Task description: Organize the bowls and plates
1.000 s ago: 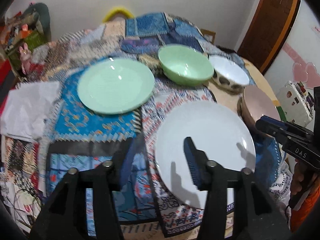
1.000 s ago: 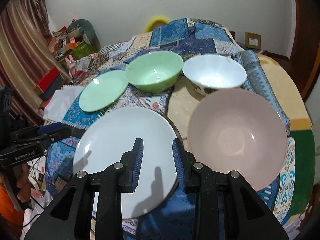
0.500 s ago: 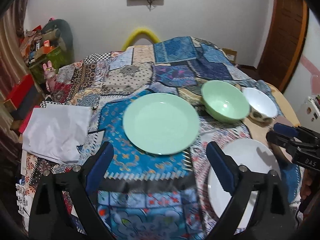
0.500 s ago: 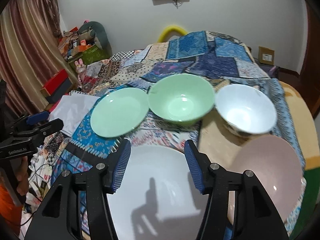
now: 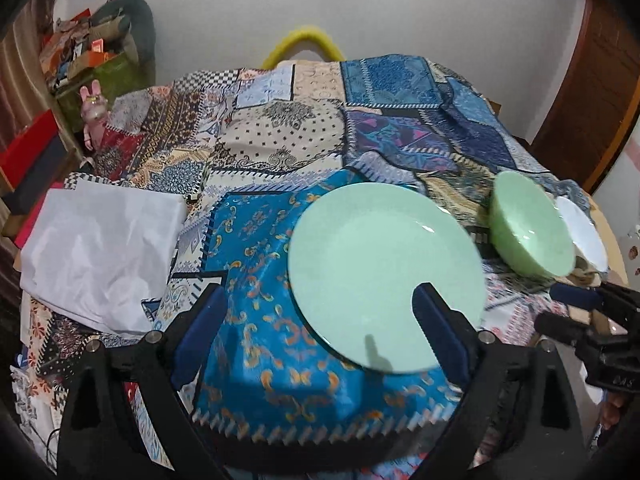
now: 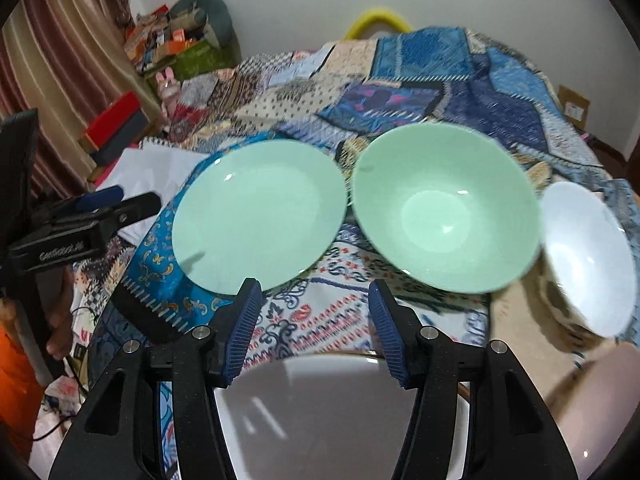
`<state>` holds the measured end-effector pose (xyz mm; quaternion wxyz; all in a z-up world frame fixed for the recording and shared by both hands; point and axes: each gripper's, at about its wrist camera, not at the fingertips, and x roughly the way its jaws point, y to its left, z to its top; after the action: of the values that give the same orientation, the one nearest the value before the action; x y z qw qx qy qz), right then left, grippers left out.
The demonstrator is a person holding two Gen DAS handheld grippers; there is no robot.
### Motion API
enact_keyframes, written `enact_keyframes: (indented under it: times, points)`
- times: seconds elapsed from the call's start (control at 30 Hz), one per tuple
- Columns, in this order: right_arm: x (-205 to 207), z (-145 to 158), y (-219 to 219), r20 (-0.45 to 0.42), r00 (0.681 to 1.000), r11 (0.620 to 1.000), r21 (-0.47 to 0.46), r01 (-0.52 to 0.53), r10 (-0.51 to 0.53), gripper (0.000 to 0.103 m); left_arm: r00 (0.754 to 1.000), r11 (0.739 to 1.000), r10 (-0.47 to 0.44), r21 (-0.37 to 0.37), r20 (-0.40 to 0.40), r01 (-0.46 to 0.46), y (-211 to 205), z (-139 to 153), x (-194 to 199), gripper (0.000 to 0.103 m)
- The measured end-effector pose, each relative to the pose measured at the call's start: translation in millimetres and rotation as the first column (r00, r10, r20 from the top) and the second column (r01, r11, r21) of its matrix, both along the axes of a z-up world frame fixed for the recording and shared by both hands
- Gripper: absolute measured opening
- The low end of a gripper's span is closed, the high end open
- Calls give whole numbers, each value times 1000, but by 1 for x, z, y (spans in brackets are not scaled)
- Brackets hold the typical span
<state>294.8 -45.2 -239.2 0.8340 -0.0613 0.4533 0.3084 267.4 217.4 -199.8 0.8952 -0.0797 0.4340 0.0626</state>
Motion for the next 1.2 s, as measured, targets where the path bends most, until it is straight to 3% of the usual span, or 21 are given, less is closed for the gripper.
enact_keyframes:
  times: [0.13, 0.27, 0.33, 0.57, 0.7, 0.93, 1.2]
  points:
    - [8, -12, 12, -38, 999, 1000, -26, -8, 7, 44, 999, 1000, -14, 0, -33, 14, 8, -20, 18, 93]
    - [15, -21, 20, -77, 997, 999, -41, -8, 5, 38, 997, 999, -30, -47, -68, 27, 17, -38, 32, 87]
    - [16, -24, 25, -83, 997, 999, -52, -14, 10, 36, 995, 997, -39, -69, -90, 33, 20, -46, 38, 68]
    - [25, -28, 37, -85, 996, 997, -76, -2, -5, 34, 994, 994, -69, -89, -81, 62, 22, -50, 53, 60]
    - [34, -32, 40, -105, 994, 998, -59, 24, -30, 33, 992, 993, -81, -94, -93, 72, 20, -53, 61, 49]
    - [34, -31, 41, -118, 993, 999, -51, 6, -12, 31, 990, 986, -99, -142, -102, 84, 24, -49, 46, 44]
    - [15, -31, 45, -150, 985, 995, -47, -87, 79, 27, 981, 980, -119, -175, -152, 91, 27, -47, -14, 38]
